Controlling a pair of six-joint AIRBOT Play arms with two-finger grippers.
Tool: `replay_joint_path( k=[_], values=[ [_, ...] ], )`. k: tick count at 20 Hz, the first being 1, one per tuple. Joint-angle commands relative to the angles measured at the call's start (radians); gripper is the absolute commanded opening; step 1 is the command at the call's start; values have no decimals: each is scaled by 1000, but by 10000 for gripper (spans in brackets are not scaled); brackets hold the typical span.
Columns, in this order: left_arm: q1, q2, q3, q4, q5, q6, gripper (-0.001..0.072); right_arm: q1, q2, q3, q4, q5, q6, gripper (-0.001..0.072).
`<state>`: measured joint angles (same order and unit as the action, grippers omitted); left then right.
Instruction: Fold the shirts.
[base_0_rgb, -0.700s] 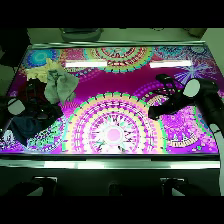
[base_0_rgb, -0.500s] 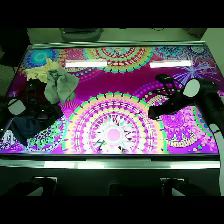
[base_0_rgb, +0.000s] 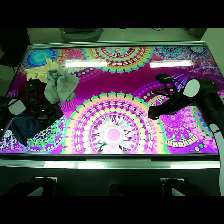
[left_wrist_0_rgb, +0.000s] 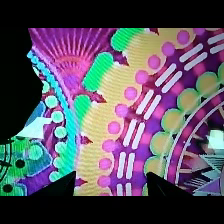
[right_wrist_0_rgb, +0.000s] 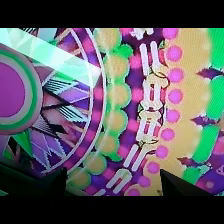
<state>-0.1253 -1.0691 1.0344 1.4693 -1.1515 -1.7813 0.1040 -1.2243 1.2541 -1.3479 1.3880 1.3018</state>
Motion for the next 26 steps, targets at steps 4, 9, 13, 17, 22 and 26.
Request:
replay_joint_path(
  k=[4,9,13,17,22,26],
  values=[
    [-1,-4,0,-4,84,-4,537,1,0,0,-27,-131,0,670],
    [-1,-8,0,-53,377,-30,538,1,0,0,-109,-318,0,671],
    [17,-6,38,-58,522,-23,697,1,-1,0,-148,-379,-8,672],
    [230,-61,208,-14,241,-23,720,1,-1,-2,-157,-309,-34,671],
    [660,-138,327,-55,-124,-21,720,1,-1,-2,-156,-232,-92,671],
    [808,-169,167,-215,-154,80,720,1,-1,-2,-146,-228,-112,671]
  ],
)
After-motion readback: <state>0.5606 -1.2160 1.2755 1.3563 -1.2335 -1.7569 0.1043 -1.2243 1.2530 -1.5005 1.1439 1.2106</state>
